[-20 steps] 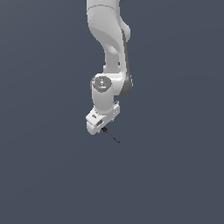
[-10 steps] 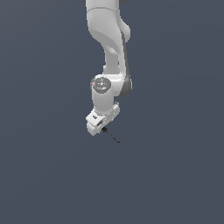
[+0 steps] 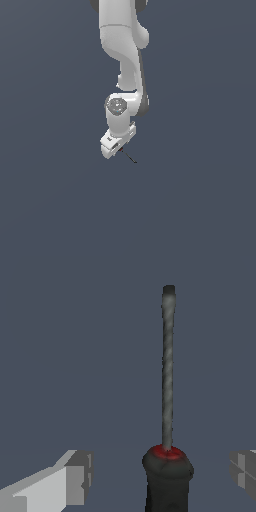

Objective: Pick up the object and move it to a goal position.

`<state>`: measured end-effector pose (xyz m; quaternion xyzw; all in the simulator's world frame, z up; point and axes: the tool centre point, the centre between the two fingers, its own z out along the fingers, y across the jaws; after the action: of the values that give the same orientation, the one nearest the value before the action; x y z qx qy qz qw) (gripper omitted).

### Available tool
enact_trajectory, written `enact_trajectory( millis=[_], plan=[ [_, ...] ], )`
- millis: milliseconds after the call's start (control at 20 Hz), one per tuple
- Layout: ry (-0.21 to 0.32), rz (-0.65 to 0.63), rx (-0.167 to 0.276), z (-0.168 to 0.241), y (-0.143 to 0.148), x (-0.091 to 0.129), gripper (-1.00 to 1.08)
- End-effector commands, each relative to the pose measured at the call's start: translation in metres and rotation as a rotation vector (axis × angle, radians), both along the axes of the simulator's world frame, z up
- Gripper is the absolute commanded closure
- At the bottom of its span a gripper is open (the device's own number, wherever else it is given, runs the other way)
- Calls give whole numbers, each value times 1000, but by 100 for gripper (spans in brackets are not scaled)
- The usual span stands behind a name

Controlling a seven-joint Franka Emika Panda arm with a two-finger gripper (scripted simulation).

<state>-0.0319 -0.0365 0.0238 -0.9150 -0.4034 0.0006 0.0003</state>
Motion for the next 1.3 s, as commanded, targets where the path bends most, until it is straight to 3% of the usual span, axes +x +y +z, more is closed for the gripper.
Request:
enact_trajectory(
  millis=[0,150,200,850,1250],
  plan=[
    [-1,0,0,-7,0,1,-92],
    [-1,0,0,-9,0,1,-92],
    [-1,0,0,-9,0,1,108],
    [-1,0,0,-7,0,1,108],
    [-1,1,-1,25,6,1,108]
  ],
)
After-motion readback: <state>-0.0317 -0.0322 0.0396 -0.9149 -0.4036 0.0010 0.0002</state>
